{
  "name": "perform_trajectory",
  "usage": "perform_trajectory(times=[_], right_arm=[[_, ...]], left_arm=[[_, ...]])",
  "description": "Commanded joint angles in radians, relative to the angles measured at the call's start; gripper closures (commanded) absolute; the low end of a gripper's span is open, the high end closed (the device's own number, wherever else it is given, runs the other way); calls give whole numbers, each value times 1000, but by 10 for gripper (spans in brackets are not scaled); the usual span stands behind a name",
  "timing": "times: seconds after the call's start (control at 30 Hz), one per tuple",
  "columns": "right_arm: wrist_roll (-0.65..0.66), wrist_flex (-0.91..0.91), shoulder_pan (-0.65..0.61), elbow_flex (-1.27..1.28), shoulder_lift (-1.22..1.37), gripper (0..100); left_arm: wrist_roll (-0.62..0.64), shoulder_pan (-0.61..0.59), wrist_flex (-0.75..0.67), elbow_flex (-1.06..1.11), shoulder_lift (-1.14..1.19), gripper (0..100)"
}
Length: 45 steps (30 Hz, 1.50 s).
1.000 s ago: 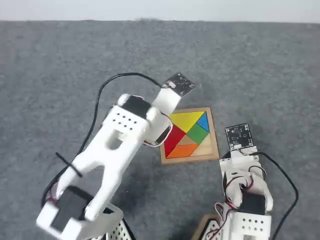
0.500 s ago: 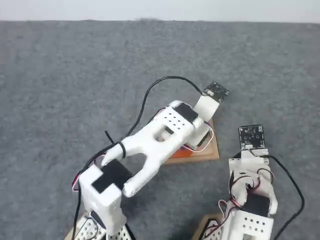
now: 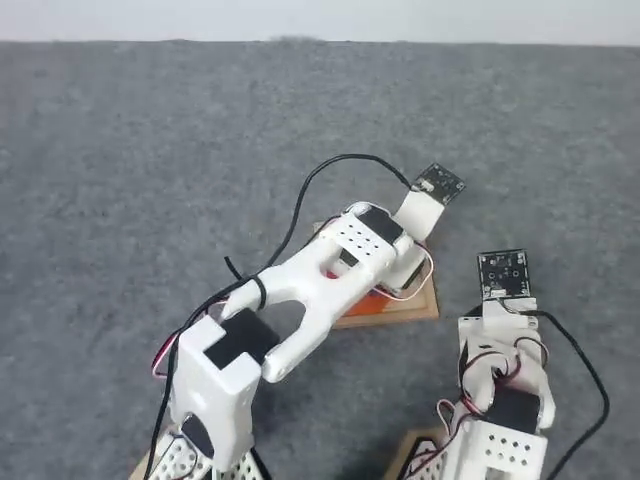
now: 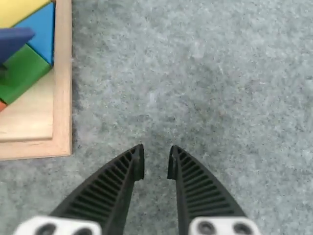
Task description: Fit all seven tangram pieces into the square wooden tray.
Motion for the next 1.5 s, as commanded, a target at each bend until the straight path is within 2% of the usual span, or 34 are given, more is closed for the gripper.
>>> perform_trajectory(times=[0.0, 0.13, 0.37, 0.67, 0.87, 1.2, 1.33, 1.47], right_arm=[[-9, 4, 13, 14, -15, 908], [-9, 4, 12, 14, -15, 908], [-9, 2, 12, 14, -15, 908], [-9, 1, 12, 14, -15, 908], [-9, 1, 12, 14, -15, 908], [-9, 1, 12, 14, -15, 908], [-9, -8, 12, 14, -12, 908], [-9, -8, 12, 14, -8, 908]], left_arm=[[-35, 3, -15, -41, 2, 929], [-37, 9, 14, -45, -11, 880], [-37, 11, 112, -119, -9, 880], [-37, 123, 163, -147, -9, 880], [-37, 120, 196, -163, -11, 880], [-38, 120, 328, -282, -11, 878], [-40, 72, 376, -314, -49, 881], [-66, -91, 367, -289, -204, 882]])
